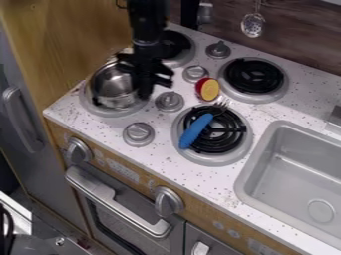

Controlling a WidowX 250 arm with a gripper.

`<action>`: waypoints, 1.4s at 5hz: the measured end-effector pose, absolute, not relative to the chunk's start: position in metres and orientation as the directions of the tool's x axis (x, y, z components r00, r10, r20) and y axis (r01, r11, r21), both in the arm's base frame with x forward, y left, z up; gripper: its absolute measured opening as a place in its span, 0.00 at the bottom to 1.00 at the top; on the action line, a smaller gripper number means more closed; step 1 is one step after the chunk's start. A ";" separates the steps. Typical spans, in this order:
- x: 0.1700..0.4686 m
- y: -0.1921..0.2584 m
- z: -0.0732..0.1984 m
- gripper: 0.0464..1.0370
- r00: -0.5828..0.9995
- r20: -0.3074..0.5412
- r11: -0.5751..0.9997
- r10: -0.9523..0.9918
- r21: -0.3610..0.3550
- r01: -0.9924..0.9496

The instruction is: Put the silver pot on the top right burner from bottom left burner

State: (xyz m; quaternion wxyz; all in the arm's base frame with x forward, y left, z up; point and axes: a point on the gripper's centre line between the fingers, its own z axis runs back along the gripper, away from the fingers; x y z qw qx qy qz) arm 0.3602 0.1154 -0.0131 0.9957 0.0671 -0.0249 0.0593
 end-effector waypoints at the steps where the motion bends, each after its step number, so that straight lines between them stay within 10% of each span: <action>1: 0.364 0.070 0.010 0.02 0.989 0.146 0.987 -0.033 0.163 0.009; 4: 0.387 -0.058 0.020 0.02 0.888 0.254 0.918 -0.383 0.216 0.334; 7: 0.455 -0.082 -0.013 0.02 0.831 0.295 0.872 -0.471 0.296 0.389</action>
